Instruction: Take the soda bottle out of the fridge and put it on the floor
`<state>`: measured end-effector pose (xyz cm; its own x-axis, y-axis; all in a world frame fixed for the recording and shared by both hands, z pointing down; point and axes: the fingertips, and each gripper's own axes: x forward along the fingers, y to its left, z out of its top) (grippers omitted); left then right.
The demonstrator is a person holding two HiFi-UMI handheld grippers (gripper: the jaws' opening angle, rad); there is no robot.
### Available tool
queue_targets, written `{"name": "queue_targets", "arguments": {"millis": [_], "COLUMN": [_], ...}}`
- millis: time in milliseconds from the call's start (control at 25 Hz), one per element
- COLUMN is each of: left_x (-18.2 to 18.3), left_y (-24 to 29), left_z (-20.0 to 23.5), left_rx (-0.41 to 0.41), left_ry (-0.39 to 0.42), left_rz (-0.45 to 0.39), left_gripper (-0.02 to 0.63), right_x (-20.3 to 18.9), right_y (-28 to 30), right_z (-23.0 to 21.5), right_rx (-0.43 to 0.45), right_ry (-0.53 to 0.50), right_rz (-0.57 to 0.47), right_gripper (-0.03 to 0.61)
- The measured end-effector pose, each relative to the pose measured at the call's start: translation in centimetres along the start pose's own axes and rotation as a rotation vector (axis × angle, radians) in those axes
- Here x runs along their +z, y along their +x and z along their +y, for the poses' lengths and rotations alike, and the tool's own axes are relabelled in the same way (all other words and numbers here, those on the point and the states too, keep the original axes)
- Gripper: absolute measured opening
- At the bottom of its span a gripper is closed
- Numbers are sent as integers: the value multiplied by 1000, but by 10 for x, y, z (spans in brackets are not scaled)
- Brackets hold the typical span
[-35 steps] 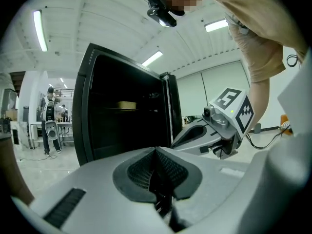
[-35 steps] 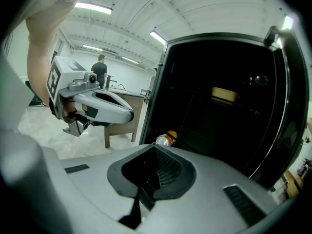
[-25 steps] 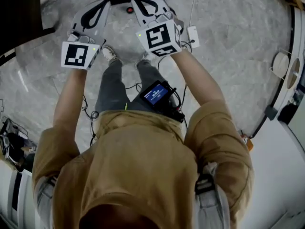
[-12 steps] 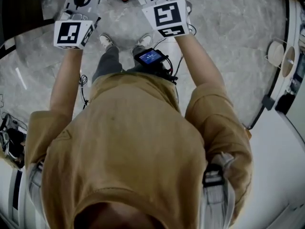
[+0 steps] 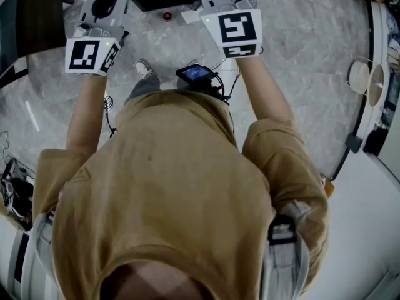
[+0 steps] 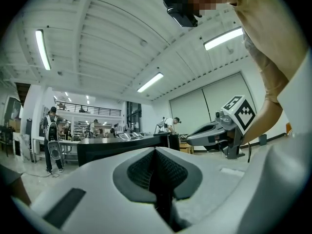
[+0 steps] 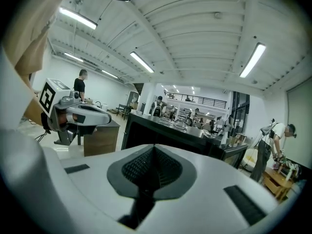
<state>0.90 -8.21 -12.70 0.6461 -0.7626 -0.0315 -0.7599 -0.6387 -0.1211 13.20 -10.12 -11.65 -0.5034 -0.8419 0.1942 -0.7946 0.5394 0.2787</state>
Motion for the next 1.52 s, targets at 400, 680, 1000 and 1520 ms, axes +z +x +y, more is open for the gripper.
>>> {"name": "queue_targets", "arguments": {"millis": [400,680,1000,1520], "left_x": [51,81,103,110], "left_y": [-42,-76,-119,-158], "left_z": [31,51,59,78], "left_rx": [52,126,172,294], "left_ry": [-28,-61,-62,-77], "left_rz": [-46,-70,-86,-91], "left_gripper": [-5,-5,-5,-5], "right_x": [51,80,103,106], "right_y": [-39,-71,-106,-141], "right_z": [-19,-42,-53,-71], "right_rx": [-82,-173,-240,-342], "right_ry": [82,131,179,251], "right_rz": [-89,-149,-208,-231], "right_gripper": [0,0,0,0]}}
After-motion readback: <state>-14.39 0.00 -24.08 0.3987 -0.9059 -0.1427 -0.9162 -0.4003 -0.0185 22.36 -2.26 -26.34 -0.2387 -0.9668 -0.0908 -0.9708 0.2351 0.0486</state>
